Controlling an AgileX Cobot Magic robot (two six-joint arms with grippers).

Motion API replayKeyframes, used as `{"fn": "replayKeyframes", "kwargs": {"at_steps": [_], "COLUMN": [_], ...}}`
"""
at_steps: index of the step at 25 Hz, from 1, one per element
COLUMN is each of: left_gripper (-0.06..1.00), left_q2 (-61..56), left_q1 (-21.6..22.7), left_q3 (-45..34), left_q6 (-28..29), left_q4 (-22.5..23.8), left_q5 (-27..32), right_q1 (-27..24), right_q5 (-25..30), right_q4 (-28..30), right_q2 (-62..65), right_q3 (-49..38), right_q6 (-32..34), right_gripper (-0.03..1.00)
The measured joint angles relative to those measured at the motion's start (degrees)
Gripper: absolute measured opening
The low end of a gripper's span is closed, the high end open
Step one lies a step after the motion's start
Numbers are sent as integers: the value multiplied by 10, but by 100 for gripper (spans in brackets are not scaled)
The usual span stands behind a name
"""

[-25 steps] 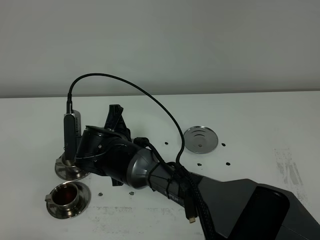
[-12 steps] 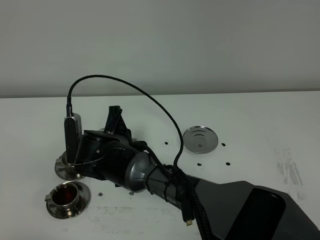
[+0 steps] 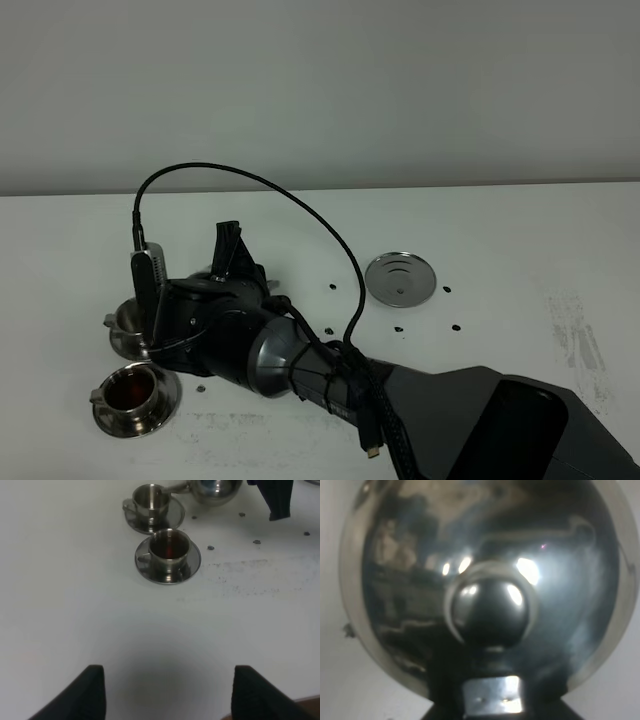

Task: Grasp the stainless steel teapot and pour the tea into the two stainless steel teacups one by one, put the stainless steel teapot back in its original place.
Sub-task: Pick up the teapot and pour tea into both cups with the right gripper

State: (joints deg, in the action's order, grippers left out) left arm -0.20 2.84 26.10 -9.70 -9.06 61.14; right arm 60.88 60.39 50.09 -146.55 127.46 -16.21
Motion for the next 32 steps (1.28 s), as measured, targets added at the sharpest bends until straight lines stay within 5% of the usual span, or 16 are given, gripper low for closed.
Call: {"fn": "replayKeyframes", "kwargs": {"at_steps": [32], "left_gripper": [54], "left_q2": [0], "left_q1": [0], "left_q3": [0], "left_q6": [0], "left_q4": [0], "left_q5": [0], "right_q1": [-3], "right_q5": [3], "right_q4": [21], "right_q2": [6], "right_q3": [-3], "right_q6": [-2], "right_gripper": [18]}}
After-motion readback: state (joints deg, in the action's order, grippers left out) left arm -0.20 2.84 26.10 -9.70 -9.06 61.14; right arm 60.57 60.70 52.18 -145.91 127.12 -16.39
